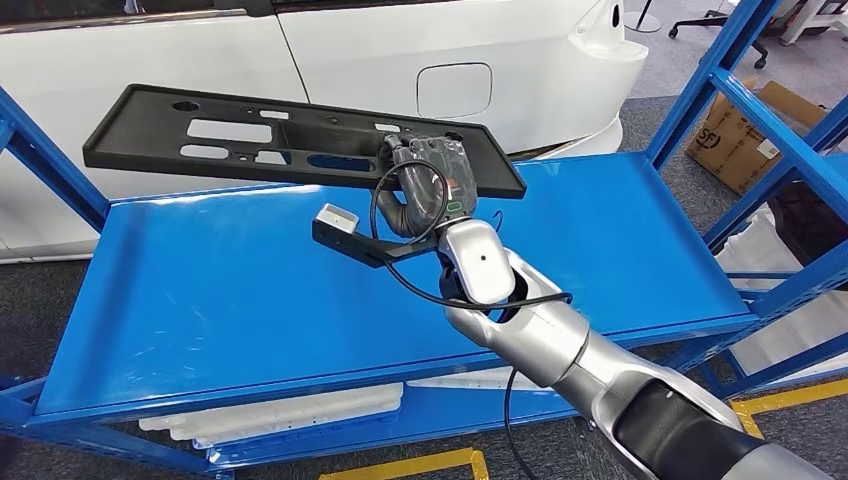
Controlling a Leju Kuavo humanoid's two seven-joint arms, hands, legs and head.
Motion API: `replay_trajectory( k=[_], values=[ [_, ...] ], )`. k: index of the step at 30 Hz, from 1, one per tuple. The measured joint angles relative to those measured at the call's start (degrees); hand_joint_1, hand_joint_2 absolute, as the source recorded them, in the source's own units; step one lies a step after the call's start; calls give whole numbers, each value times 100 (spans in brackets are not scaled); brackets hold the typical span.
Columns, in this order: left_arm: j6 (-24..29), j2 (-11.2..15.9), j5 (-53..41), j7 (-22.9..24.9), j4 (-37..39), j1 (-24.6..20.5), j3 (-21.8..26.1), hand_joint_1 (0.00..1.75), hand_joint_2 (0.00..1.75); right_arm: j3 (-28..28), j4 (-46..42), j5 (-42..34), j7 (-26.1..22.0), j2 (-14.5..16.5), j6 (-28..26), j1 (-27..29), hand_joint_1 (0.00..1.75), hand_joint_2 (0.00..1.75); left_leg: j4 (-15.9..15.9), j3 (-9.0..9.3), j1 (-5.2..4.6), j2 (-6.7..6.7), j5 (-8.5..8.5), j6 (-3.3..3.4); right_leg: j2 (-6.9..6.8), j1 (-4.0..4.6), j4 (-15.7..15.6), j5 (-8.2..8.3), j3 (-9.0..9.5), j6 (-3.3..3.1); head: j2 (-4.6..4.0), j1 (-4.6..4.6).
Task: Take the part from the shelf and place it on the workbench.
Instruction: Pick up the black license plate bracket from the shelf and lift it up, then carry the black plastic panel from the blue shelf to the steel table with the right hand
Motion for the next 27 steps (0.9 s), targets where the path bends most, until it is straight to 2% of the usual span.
replay_trajectory(
  k=[2,25,27],
  values=[
    [-7,-5,-13,5,0,1,-20,0,0,-26,-61,-28,11,-5,-10,-23,175,0,0,0,0,0,0,0,0,0,0,0,0,0,0,0],
    [-234,-24,-148,15,2,10,-164,0,0,-240,-352,-51,46,-2,-153,-36,175,0,0,-1,0,-1,0,0,0,0,0,0,0,0,0,1],
    [-236,-25,-168,-4,2,10,-171,0,87,-256,-352,-48,46,-1,-161,-32,175,0,0,-1,0,-1,0,0,0,0,0,0,0,0,0,1]
  ],
)
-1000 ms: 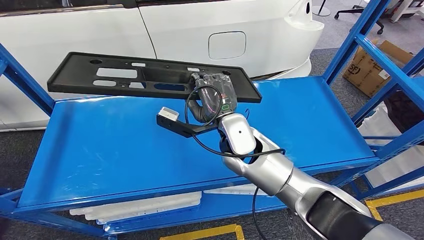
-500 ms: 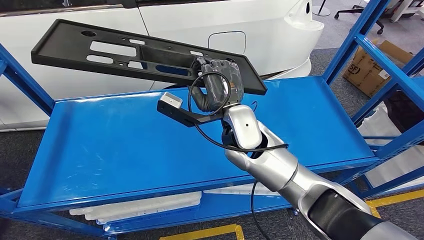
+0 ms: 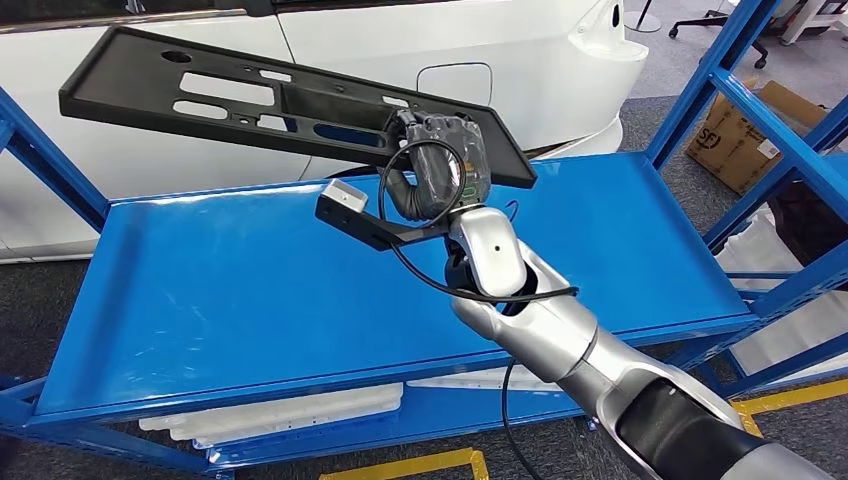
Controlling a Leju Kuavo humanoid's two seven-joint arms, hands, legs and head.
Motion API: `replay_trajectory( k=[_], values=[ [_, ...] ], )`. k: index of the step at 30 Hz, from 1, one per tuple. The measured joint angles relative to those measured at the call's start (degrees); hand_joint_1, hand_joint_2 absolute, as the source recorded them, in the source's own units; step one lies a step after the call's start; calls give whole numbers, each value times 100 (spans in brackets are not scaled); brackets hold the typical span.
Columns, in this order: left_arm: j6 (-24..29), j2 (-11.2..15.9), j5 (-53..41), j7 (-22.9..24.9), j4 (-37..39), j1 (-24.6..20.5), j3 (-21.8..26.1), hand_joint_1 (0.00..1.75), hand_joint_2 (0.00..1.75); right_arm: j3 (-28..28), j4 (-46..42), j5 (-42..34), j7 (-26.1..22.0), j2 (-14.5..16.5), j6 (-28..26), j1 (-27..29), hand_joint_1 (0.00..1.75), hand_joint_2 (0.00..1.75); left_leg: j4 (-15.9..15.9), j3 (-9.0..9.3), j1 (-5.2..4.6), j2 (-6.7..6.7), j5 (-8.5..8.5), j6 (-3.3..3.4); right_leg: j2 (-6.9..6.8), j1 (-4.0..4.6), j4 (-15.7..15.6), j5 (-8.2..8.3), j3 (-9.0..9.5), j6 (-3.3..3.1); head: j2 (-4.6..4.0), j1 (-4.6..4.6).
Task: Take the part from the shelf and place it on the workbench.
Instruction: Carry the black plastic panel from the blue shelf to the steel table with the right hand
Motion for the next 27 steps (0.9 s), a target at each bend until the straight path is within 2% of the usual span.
replay_trajectory(
  k=[2,6,13,27],
  values=[
    [1,0,-19,-1,0,0,-4,0,175,-8,0,3,1,1,-3,2,175,0,0,0,0,0,0,0,0,0,0,0,0,0,0,0],
    [158,-4,-252,123,0,11,-106,0,175,-8,0,10,10,10,-4,3,175,0,0,0,0,0,0,0,0,0,0,0,0,0,1,0],
    [592,-7,-324,-65,-1,15,-279,0,175,-48,-45,22,88,1,-23,81,175,0,0,0,0,1,0,0,0,0,0,0,0,0,1,0],
    [534,-19,-290,79,0,15,-291,0,175,-58,-65,29,101,4,-78,134,175,0,0,0,0,1,0,0,0,0,0,0,-1,0,0,0]
  ],
)
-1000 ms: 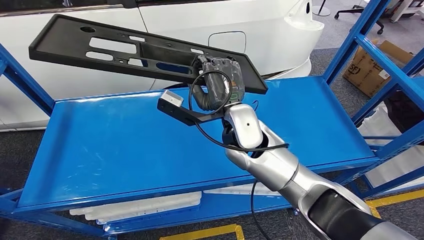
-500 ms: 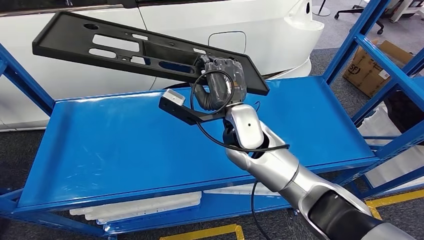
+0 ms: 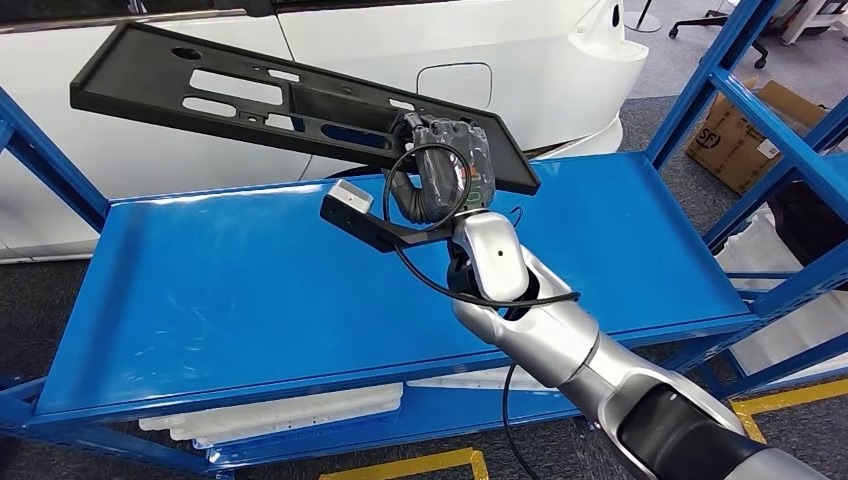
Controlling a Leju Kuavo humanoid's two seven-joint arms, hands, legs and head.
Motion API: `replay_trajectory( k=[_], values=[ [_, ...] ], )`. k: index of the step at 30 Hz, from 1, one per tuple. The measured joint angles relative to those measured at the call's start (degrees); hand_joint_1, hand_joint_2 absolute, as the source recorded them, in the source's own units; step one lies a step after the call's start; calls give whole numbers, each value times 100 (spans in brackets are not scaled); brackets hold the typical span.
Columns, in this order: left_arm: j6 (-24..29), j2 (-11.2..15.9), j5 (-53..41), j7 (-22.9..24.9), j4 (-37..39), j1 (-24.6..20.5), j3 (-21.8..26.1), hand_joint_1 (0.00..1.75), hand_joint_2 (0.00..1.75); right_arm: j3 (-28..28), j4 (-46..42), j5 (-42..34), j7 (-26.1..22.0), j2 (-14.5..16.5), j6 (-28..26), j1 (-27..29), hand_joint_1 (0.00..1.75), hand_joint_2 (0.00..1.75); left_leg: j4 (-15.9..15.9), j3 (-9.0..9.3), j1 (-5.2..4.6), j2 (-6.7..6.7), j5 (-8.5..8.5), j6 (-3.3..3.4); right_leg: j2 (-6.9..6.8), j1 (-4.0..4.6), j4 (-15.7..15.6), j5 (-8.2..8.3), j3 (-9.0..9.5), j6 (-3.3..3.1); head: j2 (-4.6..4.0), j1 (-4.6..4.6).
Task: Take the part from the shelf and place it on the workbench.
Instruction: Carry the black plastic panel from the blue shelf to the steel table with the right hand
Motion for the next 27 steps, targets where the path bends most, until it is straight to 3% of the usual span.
replay_trajectory(
  k=[16,23,27],
  values=[
    [-126,-1,-2,30,0,0,-1,0,175,-13,-39,-120,-95,3,-45,19,175,0,0,0,0,0,0,0,0,0,0,0,0,0,0,0],
    [-182,-1,63,45,0,2,-1,0,175,-279,-333,-1426,-520,3,51,311,175,0,0,-1,0,-3,0,0,-1,0,0,0,0,0,0,-1],
    [-187,-1,78,54,0,5,-1,0,175,-583,-513,-1786,-602,3,-9,578,175,0,0,-3,-1,-6,0,0,-3,-1,-1,0,0,0,1,0]
  ],
)
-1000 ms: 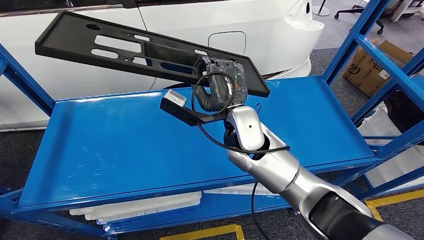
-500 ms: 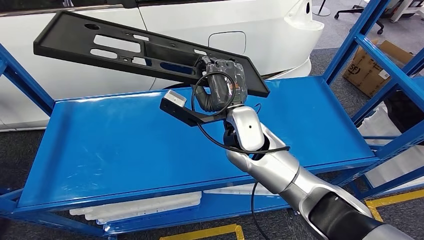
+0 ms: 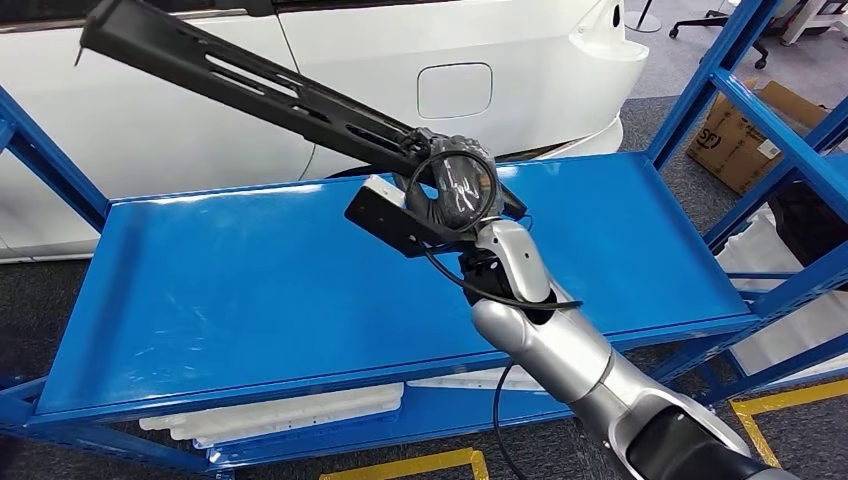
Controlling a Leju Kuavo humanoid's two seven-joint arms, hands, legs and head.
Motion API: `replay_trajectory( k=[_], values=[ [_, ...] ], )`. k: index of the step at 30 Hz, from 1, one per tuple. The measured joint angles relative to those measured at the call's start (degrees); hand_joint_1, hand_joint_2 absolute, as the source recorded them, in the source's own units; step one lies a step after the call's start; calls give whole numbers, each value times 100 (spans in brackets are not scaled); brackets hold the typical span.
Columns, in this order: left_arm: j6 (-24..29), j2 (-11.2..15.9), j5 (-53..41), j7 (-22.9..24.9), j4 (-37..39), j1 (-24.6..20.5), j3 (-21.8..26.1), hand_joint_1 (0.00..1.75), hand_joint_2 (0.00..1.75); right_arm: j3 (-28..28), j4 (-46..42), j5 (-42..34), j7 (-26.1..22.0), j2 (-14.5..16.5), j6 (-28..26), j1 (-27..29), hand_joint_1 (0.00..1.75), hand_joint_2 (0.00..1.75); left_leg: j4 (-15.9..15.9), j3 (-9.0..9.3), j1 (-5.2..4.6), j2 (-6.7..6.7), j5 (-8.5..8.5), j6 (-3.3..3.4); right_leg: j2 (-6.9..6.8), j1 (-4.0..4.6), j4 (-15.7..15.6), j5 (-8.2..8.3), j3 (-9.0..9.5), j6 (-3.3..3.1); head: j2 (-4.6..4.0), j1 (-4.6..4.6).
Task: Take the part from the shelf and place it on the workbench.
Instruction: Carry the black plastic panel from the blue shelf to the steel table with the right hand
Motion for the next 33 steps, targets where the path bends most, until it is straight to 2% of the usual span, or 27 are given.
replay_trajectory(
  k=[6,10,17,23,28,30,33],
  values=[
    [-14,0,7,16,0,3,5,0,175,-356,-190,-211,-167,3,-53,339,175,0,0,0,-1,0,0,0,0,-1,0,0,0,0,-1,0],
    [-40,0,42,33,0,6,21,0,175,-563,-410,-826,-445,5,196,558,175,0,0,0,0,0,0,0,0,0,0,0,-2,0,-1,-1],
    [-54,0,131,54,0,15,94,0,175,-695,-1198,-2081,-1051,4,1204,1101,175,0,-1,-3,0,0,0,0,-1,0,0,-1,-5,-1,-1,0],
    [-59,-1,153,61,0,16,163,0,175,-538,-1924,-3676,-1480,-13,2628,1638,175,0,-2,-5,0,0,-1,0,-1,0,0,-2,-6,-1,-1,0],
    [-72,0,108,61,0,15,164,0,175,-344,-2168,-4796,-1711,-18,3521,1954,175,0,-2,-4,0,1,0,0,-1,0,0,-2,-5,-1,-1,0],
    [-72,0,96,61,0,14,164,0,175,-245,-2193,-5094,-1767,-16,3786,2036,175,0,-2,-4,0,1,0,0,-1,0,0,-2,-4,-1,-1,0],
    [-65,0,87,59,0,14,162,0,175,-94,-2198,-5222,-1784,-7,3905,2109,175,0,-2,-3,0,1,0,0,0,0,0,-1,-4,-1,-1,0]
  ],
)
